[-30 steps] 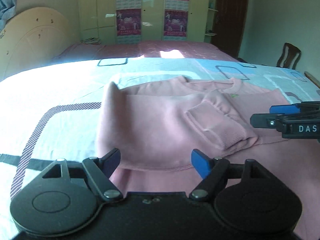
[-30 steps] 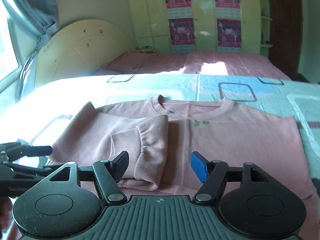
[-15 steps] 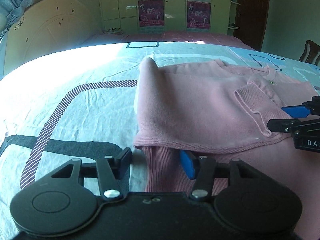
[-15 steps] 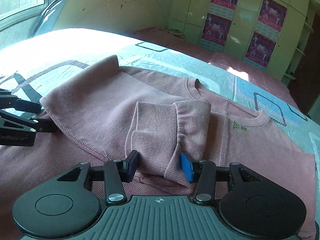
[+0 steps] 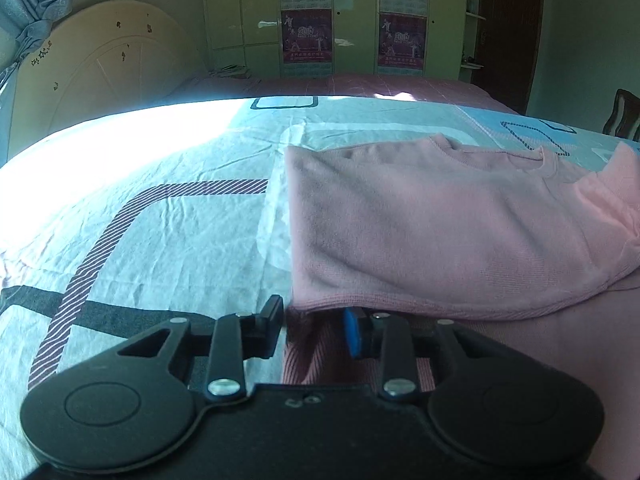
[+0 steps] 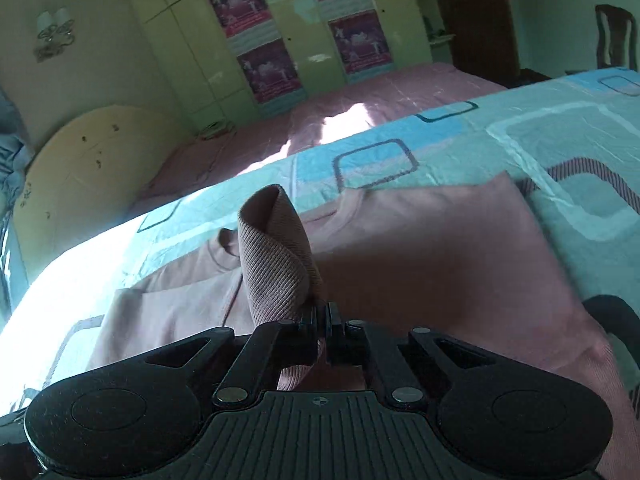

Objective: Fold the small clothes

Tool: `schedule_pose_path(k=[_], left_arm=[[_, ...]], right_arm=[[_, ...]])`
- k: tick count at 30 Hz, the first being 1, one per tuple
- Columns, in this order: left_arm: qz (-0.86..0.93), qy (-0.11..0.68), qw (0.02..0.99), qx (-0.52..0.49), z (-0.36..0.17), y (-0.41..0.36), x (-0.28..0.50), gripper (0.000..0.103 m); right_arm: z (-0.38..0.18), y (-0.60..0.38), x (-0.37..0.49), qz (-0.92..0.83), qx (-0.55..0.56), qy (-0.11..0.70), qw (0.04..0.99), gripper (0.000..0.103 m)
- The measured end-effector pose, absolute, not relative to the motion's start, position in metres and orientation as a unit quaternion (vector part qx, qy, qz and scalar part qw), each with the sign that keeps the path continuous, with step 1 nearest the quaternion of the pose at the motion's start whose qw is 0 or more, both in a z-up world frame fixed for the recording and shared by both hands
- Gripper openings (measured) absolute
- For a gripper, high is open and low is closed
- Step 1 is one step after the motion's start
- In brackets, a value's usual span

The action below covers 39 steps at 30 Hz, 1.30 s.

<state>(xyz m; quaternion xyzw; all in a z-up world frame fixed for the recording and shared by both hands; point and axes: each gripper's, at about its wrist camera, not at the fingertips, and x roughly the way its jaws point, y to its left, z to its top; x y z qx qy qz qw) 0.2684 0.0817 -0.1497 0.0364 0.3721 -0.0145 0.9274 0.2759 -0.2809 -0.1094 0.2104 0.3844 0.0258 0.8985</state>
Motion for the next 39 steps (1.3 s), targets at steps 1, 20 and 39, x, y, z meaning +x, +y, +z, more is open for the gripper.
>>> schedule_pose_path(k=[1,20,39], left_arm=[[-0.016,0.372,0.927,0.045,-0.151,0.078,0.267,0.031],[-0.019,0.382,0.923,0.048,-0.150,0.078,0.263,0.033],[-0.045,0.385,0.922,-0.011,-0.119,0.094,0.260,0.050]], right_arm=[[-0.114,-0.288,0.278,0.027,0.223,0.399,0.889,0.003],[-0.123,-0.316,0.261,0.020,0.335,0.396,0.855,0.057],[-0.109,-0.315,0.255,0.030,0.232,0.384,0.893,0.007]])
